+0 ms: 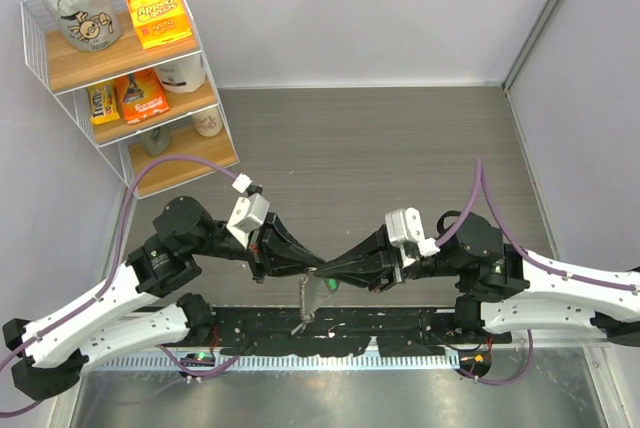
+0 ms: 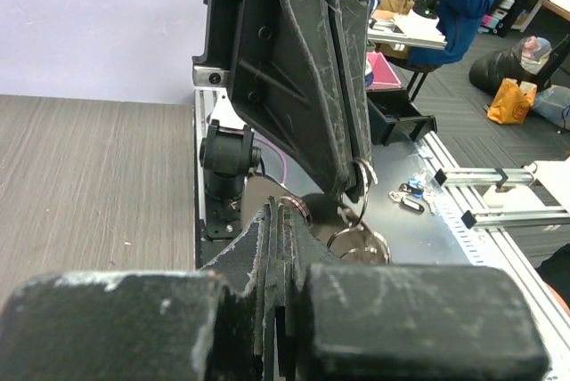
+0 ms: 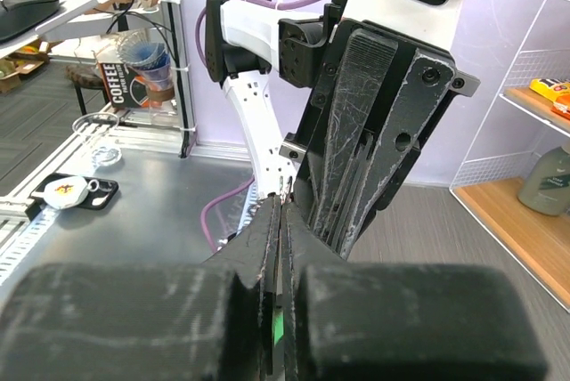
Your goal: Put the keys on the keyring
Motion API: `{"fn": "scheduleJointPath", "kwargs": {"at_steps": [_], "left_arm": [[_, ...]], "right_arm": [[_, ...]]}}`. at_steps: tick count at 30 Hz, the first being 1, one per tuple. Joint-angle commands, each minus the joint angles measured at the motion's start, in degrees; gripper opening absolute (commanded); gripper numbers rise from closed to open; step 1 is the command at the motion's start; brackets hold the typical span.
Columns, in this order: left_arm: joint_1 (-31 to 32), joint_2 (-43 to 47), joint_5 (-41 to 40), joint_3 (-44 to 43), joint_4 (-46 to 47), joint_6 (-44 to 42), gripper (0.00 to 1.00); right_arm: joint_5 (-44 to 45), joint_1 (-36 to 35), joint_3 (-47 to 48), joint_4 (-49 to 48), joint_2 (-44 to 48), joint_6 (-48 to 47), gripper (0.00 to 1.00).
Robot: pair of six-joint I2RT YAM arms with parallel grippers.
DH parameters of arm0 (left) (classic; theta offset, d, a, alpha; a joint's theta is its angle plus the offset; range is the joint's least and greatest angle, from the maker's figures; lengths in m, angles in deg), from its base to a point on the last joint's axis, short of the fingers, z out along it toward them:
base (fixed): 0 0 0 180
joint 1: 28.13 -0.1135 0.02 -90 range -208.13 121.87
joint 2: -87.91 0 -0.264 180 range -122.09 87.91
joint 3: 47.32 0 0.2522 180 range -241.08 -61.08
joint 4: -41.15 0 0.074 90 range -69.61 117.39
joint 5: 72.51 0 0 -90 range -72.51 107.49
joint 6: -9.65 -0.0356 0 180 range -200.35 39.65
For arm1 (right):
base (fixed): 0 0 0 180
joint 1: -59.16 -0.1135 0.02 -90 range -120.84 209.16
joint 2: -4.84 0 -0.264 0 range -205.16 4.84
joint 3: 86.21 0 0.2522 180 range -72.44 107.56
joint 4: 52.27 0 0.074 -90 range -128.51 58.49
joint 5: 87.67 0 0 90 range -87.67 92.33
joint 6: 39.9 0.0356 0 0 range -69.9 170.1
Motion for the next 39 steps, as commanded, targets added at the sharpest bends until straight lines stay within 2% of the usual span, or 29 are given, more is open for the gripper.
{"fn": "scheduleJointPath", "kwargs": {"at_steps": [1,9,23,26,31,36,39], "left_arm": [[0.38,1.63,-1.43,0.45,0.28,-1.49,0.00],[0.47,3.39,-3.89,1.33,0.80,-1.93,0.00],[0.47,3.57,-9.51,2.47,0.10,-2.81,0.00],[0.47,3.40,-11.71,2.82,-2.71,-3.33,0.00],[0.47,2.52,-17.59,3.52,-7.36,-3.25,0.00],[0.38,1.81,-27.25,8.17,-10.88,1.75,0.21],[0.47,2.16,-30.34,12.21,-11.94,5.88,0.32]], "right_arm": [[-1.37,-0.33,0.66,-1.14,2.24,1.08,0.05],[-3.75,-0.60,-1.01,4.31,7.07,2.40,0.05],[4.34,-0.60,-5.84,8.80,13.41,2.31,0.05],[5.39,-0.60,-6.37,8.80,14.28,2.58,0.05],[11.62,-0.60,-6.81,15.37,15.34,3.54,0.05],[22.24,-0.60,-7.16,22.84,18.93,6.26,0.05],[26.74,-0.60,-7.42,28.47,21.75,9.16,0.05]]}}
